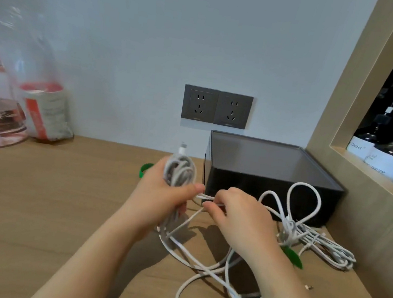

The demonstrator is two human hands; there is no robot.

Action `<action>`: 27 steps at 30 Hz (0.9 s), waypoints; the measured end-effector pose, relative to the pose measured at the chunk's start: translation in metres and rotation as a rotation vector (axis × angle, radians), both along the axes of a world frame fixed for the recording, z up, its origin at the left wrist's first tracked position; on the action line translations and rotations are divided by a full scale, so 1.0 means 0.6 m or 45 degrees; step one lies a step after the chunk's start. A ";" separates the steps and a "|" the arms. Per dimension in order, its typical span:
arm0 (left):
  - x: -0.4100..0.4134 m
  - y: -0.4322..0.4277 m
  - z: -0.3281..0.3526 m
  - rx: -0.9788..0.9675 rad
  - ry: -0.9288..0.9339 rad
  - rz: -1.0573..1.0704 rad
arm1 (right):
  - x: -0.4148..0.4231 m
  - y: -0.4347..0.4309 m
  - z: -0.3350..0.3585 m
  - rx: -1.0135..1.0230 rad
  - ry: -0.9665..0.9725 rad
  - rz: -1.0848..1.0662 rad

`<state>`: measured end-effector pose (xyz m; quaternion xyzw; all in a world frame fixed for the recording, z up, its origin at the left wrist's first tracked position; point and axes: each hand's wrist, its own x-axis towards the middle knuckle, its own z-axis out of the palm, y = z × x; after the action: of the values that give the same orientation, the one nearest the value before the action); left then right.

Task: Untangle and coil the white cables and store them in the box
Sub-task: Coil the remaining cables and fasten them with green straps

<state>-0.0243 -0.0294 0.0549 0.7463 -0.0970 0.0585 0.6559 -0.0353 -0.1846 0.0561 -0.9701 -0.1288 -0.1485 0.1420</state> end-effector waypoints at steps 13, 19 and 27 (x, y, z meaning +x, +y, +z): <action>0.000 -0.018 -0.020 0.493 0.036 -0.089 | 0.004 -0.024 0.009 1.031 0.153 0.023; -0.005 -0.025 -0.020 0.419 0.032 -0.134 | 0.006 -0.023 0.006 1.166 0.190 0.114; -0.008 -0.020 -0.011 -0.241 0.303 -0.257 | 0.008 -0.017 -0.003 0.891 0.117 0.141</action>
<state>-0.0288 -0.0415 0.0482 0.6694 -0.0873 -0.0874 0.7326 -0.0304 -0.1949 0.0542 -0.8600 -0.1161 -0.1320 0.4791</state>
